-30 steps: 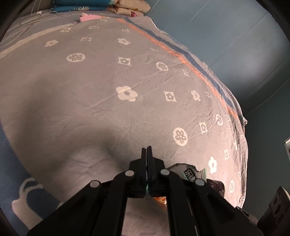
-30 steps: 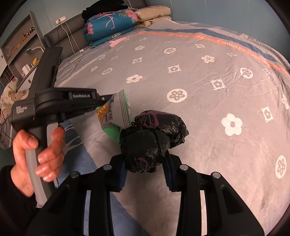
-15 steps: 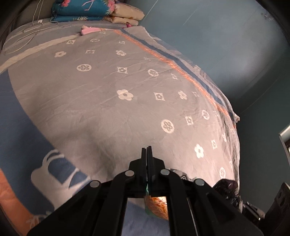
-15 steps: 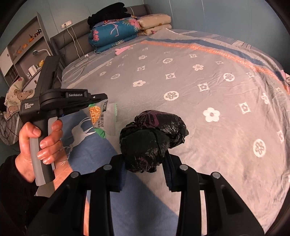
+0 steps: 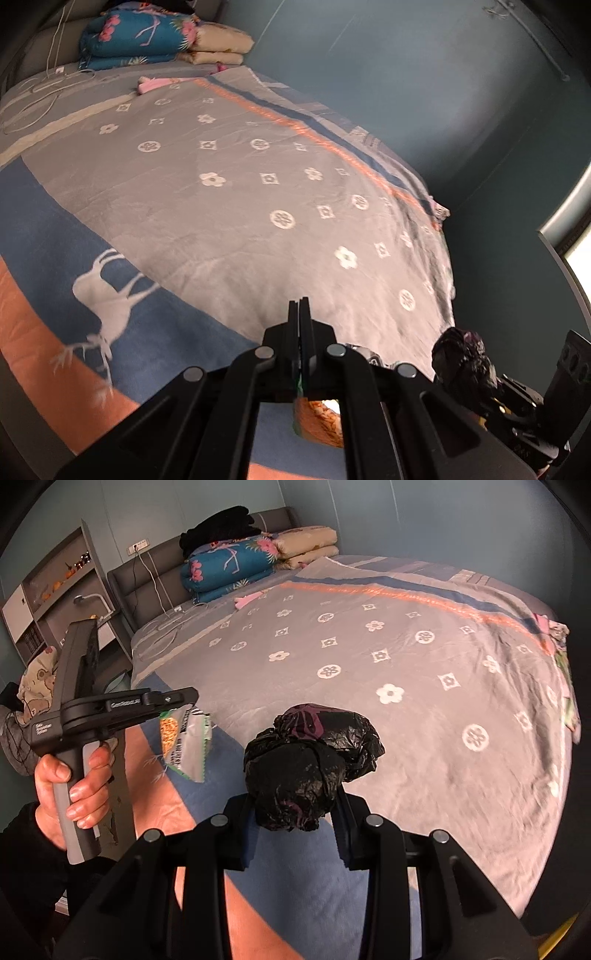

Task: Collect trash
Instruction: 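Carry the green packet and black bag with both tools over the bin, then open both tools to drop the packet and black bag into the bin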

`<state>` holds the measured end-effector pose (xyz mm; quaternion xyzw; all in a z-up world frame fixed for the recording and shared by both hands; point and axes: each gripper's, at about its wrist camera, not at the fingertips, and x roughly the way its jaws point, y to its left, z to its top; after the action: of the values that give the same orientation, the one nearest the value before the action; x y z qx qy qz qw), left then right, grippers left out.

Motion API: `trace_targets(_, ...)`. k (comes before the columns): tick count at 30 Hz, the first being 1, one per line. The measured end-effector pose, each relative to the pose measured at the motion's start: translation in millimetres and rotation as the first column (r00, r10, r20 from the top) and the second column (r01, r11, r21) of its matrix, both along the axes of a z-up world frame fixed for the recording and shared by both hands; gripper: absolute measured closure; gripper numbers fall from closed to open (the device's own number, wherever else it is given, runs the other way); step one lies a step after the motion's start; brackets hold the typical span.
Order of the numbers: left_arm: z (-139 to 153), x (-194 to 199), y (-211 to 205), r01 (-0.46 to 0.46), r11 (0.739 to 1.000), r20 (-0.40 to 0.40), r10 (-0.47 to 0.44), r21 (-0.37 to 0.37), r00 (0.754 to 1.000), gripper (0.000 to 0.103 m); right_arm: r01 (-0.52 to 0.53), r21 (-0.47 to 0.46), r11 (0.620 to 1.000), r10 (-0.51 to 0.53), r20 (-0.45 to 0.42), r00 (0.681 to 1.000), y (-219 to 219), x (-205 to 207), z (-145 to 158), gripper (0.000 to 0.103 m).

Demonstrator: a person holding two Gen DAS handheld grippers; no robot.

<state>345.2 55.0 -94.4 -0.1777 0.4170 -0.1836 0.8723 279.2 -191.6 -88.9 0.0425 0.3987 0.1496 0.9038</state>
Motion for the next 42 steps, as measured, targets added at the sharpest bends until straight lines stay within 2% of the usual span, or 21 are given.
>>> trace_targets(6,19.6,-44.5,-39.0,0.085,0.996,0.067,-0.087,0.033,0.994,0.103,0.07,0.016,0.997,-0.07,0.024,0.997,-34.3,-46.9,10.9,0.07)
trace_targets(10,36.2,-73.7,-73.7,0.163,0.986,0.114,-0.165,0.031,0.98,0.103,0.126,0.032,0.992,-0.127,0.037,0.991,-59.6,-75.4,19.6,0.07)
trace_targets(16,58.2,-115.8,-135.8,0.292,0.955,0.181,-0.297,0.05,0.938,0.103,0.223,0.054,0.973,-0.227,0.09,0.97,-108.4,-126.4,35.3,0.07)
trace_targets(19,62.7,-126.7,-161.2,0.334,0.942,0.182,-0.336,0.043,0.924,0.103,0.289,0.058,0.955,-0.294,0.113,0.949,-134.5,-151.2,42.3,0.07)
trace_targets(25,67.2,-153.8,-221.8,0.435,0.899,0.178,-0.437,0.054,0.882,0.103,0.422,0.073,0.903,-0.428,0.113,0.897,-184.4,-197.0,50.1,0.07)
trace_targets(28,66.7,-162.5,-247.2,0.47,0.881,0.168,-0.471,0.05,0.866,0.103,0.495,0.091,0.864,-0.503,0.102,0.858,-216.2,-218.9,48.7,0.07)
trace_targets(32,62.7,-175.9,-282.3,0.521,0.852,0.164,-0.522,0.051,0.837,0.103,0.546,0.115,0.83,-0.555,0.084,0.827,-248.8,-234.1,43.8,0.07)
trace_targets(40,50.4,-205.4,-351.5,0.628,0.766,0.143,-0.642,0.134,0.753,0.102,0.61,0.171,0.774,-0.626,0.059,0.778,-303.9,-255.6,27.3,0.069)
trace_targets(42,44.3,-207.3,-361.7,0.644,0.753,0.134,-0.658,0.133,0.741,0.102,0.625,0.184,0.759,-0.641,0.045,0.766,-314.9,-258.9,20.8,0.069)
